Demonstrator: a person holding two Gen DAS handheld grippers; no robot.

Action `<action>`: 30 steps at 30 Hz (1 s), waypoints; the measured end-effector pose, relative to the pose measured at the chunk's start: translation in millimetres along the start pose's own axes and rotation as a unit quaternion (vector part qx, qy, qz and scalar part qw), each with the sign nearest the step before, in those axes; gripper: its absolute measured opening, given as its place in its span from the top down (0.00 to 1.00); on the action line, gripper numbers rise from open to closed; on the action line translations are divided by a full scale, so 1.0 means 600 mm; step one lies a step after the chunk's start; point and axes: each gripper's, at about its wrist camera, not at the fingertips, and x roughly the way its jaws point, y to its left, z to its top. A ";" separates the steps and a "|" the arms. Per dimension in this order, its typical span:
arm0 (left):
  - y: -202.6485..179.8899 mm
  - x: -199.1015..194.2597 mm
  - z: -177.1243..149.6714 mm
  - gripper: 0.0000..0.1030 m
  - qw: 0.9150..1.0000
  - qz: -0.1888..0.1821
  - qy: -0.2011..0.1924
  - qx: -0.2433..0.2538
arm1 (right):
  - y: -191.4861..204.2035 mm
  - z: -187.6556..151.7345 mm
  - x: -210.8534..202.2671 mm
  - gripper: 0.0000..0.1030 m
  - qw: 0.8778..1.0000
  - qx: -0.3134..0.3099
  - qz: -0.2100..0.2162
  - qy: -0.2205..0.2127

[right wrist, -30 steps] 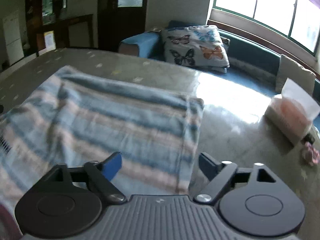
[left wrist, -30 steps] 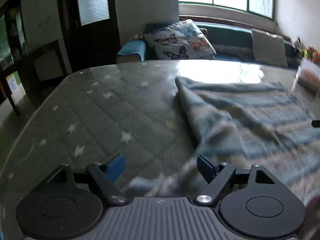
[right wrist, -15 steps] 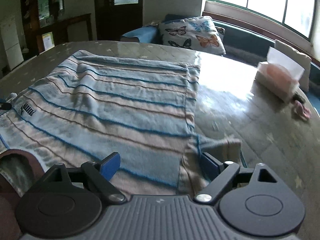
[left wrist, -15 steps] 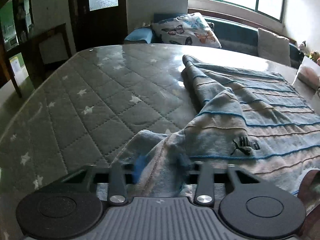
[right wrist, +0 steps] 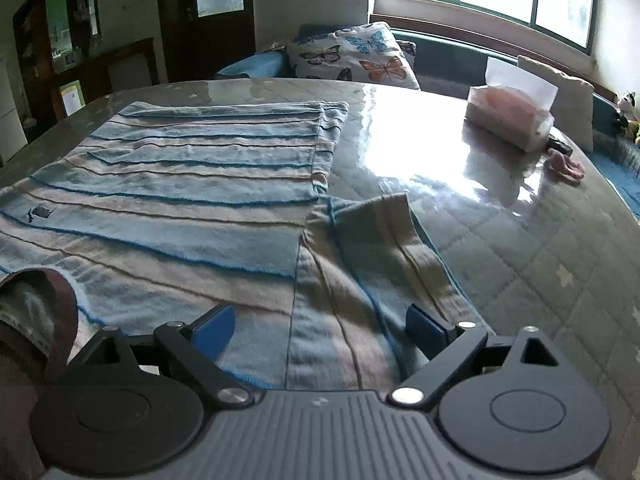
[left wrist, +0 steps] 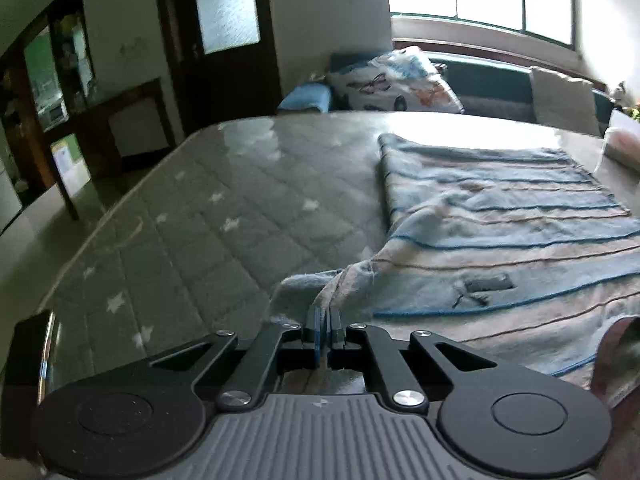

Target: Fold clothes

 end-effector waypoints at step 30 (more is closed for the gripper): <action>-0.003 0.016 -0.032 0.27 1.000 0.012 0.014 -0.005 | -0.112 -0.062 -0.088 0.94 0.985 0.129 -0.111 -0.029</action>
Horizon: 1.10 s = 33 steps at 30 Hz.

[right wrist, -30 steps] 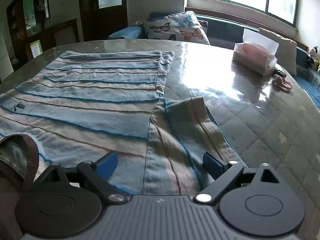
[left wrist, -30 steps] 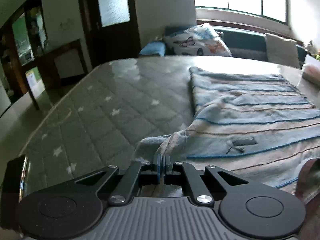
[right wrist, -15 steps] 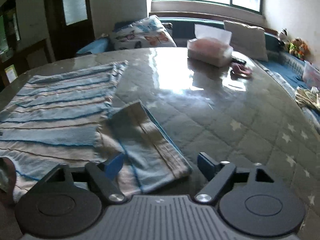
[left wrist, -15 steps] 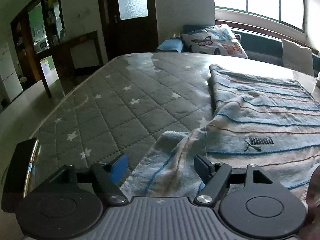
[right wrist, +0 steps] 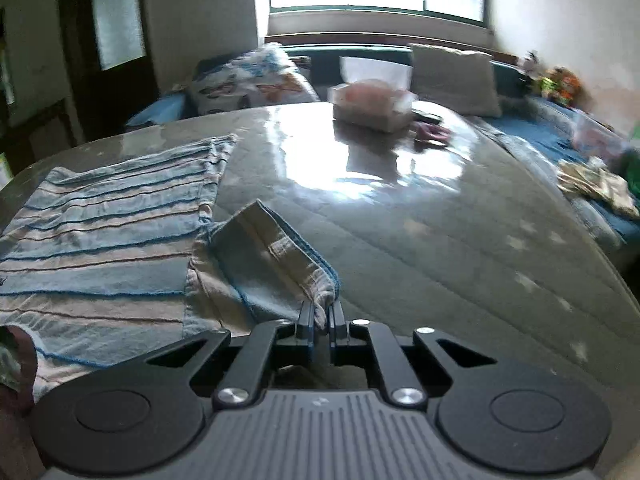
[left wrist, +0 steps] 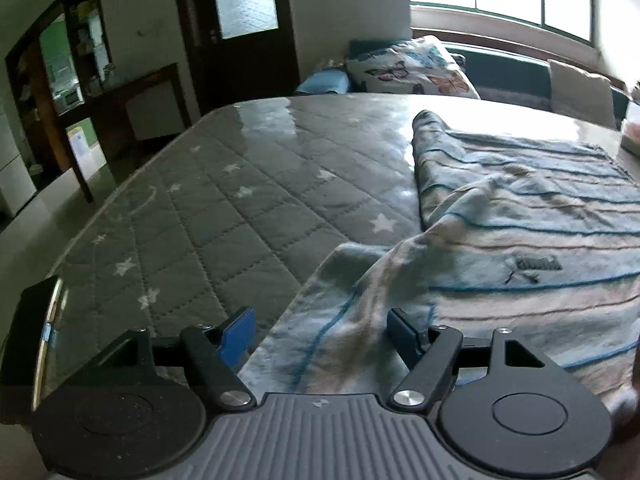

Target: Fold clothes

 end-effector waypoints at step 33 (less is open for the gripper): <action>-0.068 -0.011 -0.017 0.94 0.995 -0.060 -0.027 0.080 | -0.061 -0.055 -0.056 0.94 0.996 0.056 -0.064 -0.003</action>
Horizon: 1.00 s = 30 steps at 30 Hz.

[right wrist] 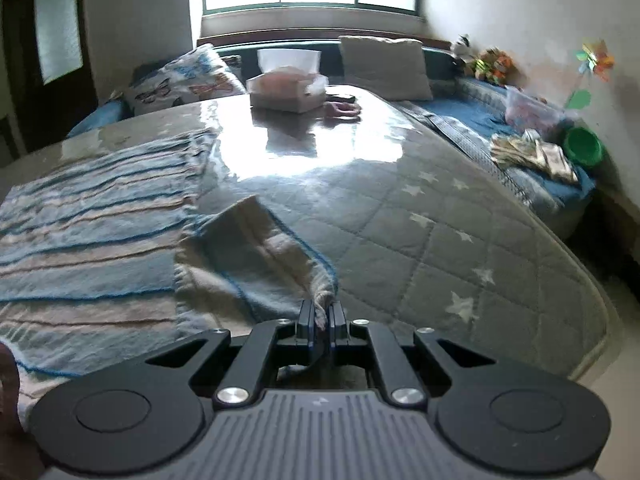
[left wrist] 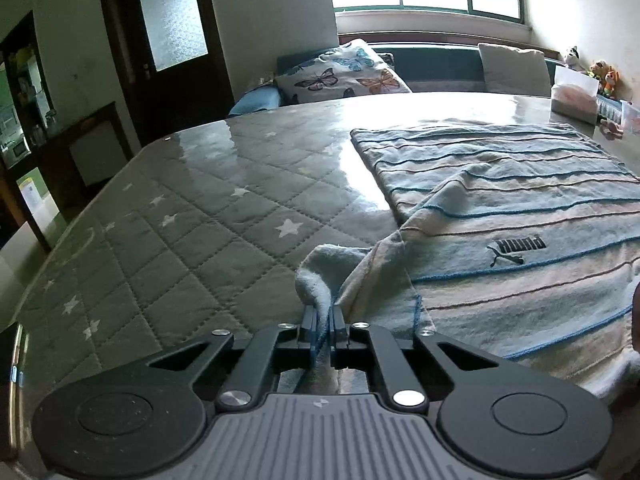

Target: Fold clothes

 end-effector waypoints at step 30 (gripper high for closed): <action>0.021 -0.053 -0.025 0.17 0.992 0.026 0.003 -0.127 | 0.191 0.008 -0.039 0.70 0.967 -0.128 0.221 -0.007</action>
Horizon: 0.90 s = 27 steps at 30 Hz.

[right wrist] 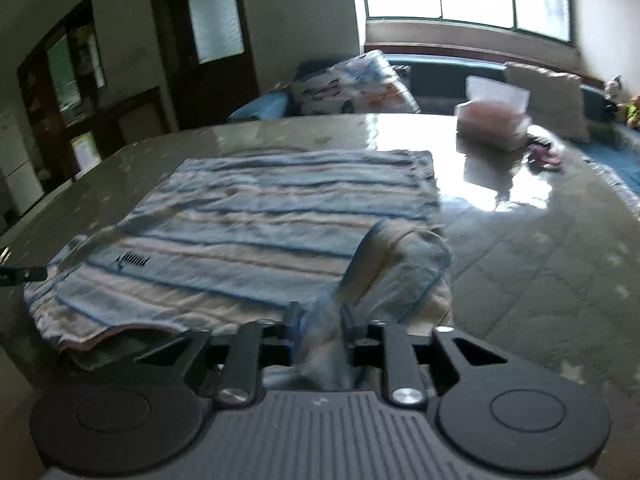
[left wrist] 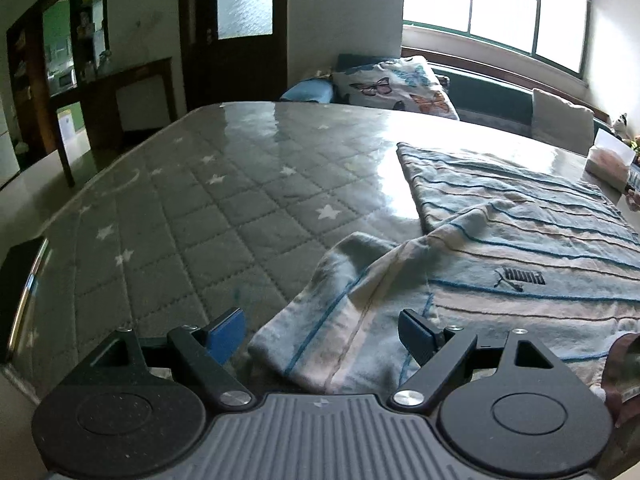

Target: Fold clothes

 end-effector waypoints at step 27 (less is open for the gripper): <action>-0.001 -0.008 -0.012 0.27 1.000 -0.003 0.024 -0.020 | -0.022 0.010 0.005 0.79 0.998 -0.057 -0.039 0.002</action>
